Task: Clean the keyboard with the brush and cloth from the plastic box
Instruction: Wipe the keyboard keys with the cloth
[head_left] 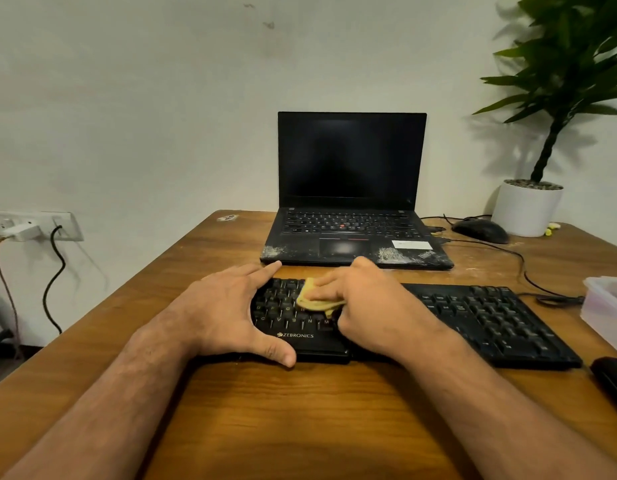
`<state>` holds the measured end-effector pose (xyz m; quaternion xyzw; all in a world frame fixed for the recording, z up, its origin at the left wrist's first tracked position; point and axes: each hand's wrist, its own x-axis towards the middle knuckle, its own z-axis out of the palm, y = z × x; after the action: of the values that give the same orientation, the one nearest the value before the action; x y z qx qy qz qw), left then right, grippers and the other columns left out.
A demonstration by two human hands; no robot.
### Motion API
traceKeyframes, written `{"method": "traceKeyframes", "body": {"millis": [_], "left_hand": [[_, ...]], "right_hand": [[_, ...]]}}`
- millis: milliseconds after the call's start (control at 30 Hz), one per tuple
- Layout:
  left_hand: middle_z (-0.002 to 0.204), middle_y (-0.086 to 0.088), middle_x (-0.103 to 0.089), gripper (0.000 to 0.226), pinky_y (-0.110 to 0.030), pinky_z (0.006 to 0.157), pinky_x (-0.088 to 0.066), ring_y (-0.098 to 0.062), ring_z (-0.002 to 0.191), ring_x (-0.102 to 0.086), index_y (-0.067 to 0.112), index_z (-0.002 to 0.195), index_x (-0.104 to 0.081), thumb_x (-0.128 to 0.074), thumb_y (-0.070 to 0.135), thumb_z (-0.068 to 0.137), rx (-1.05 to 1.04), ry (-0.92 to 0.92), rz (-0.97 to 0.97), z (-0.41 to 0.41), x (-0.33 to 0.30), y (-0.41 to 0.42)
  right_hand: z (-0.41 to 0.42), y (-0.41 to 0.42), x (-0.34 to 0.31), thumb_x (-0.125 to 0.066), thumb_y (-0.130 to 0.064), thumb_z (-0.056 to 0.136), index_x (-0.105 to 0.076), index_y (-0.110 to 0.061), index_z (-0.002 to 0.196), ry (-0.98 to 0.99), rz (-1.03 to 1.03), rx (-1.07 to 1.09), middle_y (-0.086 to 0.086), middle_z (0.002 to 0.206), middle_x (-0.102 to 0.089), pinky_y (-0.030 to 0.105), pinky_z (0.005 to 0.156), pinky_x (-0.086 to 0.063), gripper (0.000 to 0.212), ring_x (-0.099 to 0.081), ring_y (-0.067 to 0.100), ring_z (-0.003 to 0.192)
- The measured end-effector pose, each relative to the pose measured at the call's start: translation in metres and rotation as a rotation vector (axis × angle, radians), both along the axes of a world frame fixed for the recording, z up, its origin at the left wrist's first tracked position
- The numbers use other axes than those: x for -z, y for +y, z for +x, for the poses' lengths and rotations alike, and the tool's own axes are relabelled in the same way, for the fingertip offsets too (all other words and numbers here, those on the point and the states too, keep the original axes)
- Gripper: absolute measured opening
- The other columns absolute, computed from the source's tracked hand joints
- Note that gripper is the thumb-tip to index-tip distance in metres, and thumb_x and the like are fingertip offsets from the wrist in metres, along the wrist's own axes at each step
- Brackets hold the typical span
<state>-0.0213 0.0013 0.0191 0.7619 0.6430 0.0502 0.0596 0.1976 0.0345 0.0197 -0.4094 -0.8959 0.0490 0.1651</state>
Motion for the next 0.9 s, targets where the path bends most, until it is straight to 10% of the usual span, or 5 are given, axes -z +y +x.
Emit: {"method": "traceKeyframes", "body": {"millis": [533, 767, 900], "left_hand": [[0.159, 0.013, -0.028, 0.152, -0.041, 0.119, -0.025, -0.009, 0.142, -0.03, 0.036, 0.156, -0.004, -0.054, 0.101, 0.029, -0.013, -0.072, 0.025, -0.001, 0.002, 0.002], [0.16, 0.014, -0.026, 0.151, -0.041, 0.12, -0.025, -0.009, 0.143, -0.028, 0.036, 0.156, -0.004, -0.054, 0.102, 0.029, -0.012, -0.05, 0.033, -0.002, 0.004, 0.004], [0.159, 0.015, -0.025, 0.148, -0.041, 0.12, -0.023, -0.007, 0.143, -0.027, 0.038, 0.156, -0.005, -0.056, 0.1, 0.032, 0.001, -0.06, 0.028, -0.001, 0.003, 0.001]], "right_hand": [[0.008, 0.014, -0.003, -0.049, 0.003, 0.077, -0.076, -0.032, 0.112, 0.127, -0.066, 0.142, -0.009, 0.12, -0.07, 0.037, 0.103, -0.048, 0.057, -0.054, 0.016, 0.118], [0.006, -0.033, -0.01, -0.05, 0.004, 0.075, -0.075, -0.033, 0.114, 0.038, -0.119, -0.205, -0.019, 0.123, -0.066, 0.006, 0.096, -0.033, 0.059, -0.048, -0.002, 0.116], [0.01, -0.006, 0.0, -0.048, 0.002, 0.077, -0.075, -0.035, 0.111, 0.091, -0.007, 0.023, -0.013, 0.117, -0.07, 0.033, 0.102, -0.045, 0.057, -0.049, 0.013, 0.112]]}}
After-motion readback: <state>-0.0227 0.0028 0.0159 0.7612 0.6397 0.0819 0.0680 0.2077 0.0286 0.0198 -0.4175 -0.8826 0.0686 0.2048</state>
